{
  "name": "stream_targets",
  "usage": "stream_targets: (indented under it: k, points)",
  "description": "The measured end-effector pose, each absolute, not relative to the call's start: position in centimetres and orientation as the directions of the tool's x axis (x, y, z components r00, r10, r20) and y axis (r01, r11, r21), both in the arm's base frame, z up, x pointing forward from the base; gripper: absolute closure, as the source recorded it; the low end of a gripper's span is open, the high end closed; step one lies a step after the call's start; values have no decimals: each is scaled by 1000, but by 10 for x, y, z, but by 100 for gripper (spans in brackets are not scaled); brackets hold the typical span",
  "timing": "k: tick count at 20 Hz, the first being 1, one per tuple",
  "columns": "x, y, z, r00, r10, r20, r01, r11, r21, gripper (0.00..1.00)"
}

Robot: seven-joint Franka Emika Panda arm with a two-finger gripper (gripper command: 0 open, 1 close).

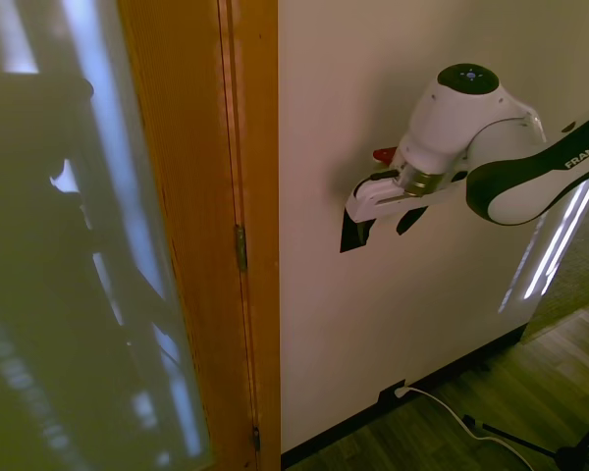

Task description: Turn on the light

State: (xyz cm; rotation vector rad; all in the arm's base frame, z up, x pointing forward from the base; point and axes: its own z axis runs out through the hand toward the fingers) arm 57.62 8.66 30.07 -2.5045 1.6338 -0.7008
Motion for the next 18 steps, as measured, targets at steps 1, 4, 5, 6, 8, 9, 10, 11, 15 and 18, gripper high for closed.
stream_targets:
  k: [1, 4, 5, 6, 8, 9, 10, 11, 15, 18]
  points:
    - [580, 87, 298, 323, -883, 341, -851, -429, -304, 0]
    - [586, 92, 291, 303, -885, 354, -853, -418, -314, 0]
    - [588, 93, 289, 296, -885, 358, -853, -414, -317, 0]
    - [589, 94, 288, 292, -885, 362, -853, -413, -320, 0]
    - [592, 94, 285, 284, -886, 366, -854, -407, -323, 100]
    - [593, 95, 284, 282, -887, 366, -855, -405, -323, 100]
    - [595, 95, 282, 283, -887, 365, -856, -405, -321, 100]
    - [595, 95, 280, 284, -887, 365, -857, -406, -318, 100]
    - [599, 96, 278, 282, -886, 367, -858, -404, -316, 100]
    - [601, 95, 277, 280, -886, 369, -860, -402, -315, 100]
